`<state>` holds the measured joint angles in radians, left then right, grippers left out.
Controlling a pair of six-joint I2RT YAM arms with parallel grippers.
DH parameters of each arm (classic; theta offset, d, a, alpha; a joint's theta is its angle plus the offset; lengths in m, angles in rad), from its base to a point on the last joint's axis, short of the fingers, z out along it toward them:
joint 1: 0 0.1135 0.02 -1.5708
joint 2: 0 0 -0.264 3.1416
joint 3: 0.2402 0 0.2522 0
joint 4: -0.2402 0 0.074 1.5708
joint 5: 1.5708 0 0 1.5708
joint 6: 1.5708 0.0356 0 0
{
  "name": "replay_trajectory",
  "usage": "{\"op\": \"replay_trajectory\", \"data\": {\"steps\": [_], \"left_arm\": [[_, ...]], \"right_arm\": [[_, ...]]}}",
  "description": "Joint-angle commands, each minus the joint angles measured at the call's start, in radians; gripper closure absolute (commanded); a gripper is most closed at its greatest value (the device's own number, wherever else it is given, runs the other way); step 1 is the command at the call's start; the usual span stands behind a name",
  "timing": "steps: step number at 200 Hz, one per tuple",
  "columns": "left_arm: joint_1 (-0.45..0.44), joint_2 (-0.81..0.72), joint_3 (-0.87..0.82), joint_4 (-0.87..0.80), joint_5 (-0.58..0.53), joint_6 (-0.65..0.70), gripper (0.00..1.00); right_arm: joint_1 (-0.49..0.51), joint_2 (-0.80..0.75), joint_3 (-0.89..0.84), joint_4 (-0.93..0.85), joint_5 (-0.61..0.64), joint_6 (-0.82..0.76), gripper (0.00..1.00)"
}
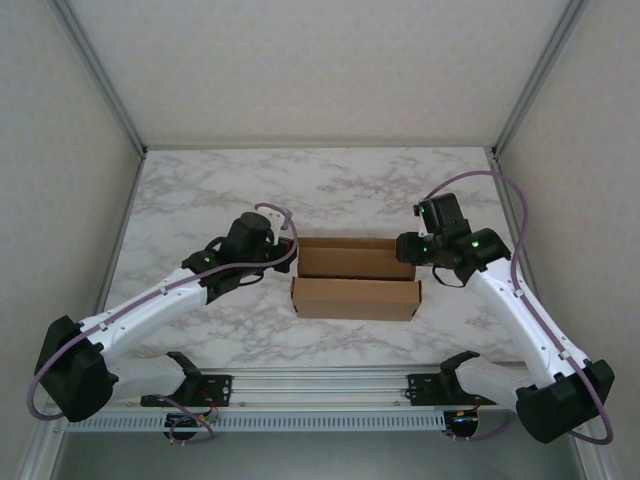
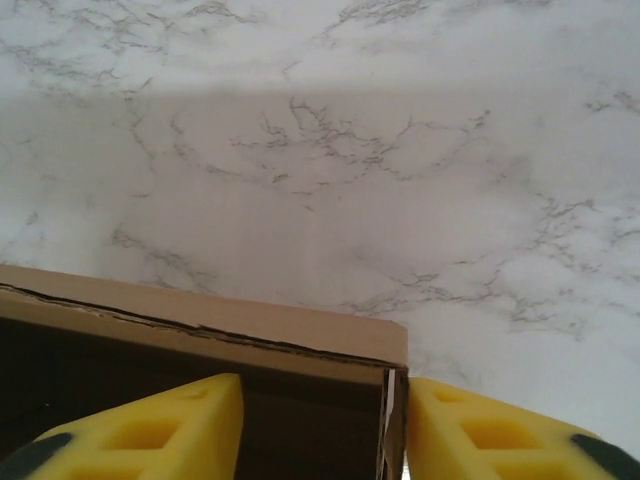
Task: Fold the paper box
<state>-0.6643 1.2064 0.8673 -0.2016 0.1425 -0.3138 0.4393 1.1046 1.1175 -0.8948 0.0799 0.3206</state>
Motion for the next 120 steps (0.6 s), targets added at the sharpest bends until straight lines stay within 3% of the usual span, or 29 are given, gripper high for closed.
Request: {"op": "replay_trajectory", "data": {"steps": [1,66,97,120], "left_arm": [[-0.015,-0.026,-0.011,0.03,-0.015,0.052,1.0],[-0.023,0.012,-0.002,0.025,-0.015,0.059,1.0],[-0.024,0.022,0.009,0.023,-0.017,0.061,1.0],[-0.024,0.028,0.016,0.014,-0.021,0.068,1.0]], "right_arm": [[0.011,-0.052,0.064,0.0,0.05,-0.07,0.51],[0.044,-0.132,0.091,-0.05,0.037,-0.077,0.52],[0.086,-0.142,0.074,-0.078,-0.229,-0.026,0.77],[0.24,-0.146,-0.001,-0.049,-0.317,0.044,0.89]]}}
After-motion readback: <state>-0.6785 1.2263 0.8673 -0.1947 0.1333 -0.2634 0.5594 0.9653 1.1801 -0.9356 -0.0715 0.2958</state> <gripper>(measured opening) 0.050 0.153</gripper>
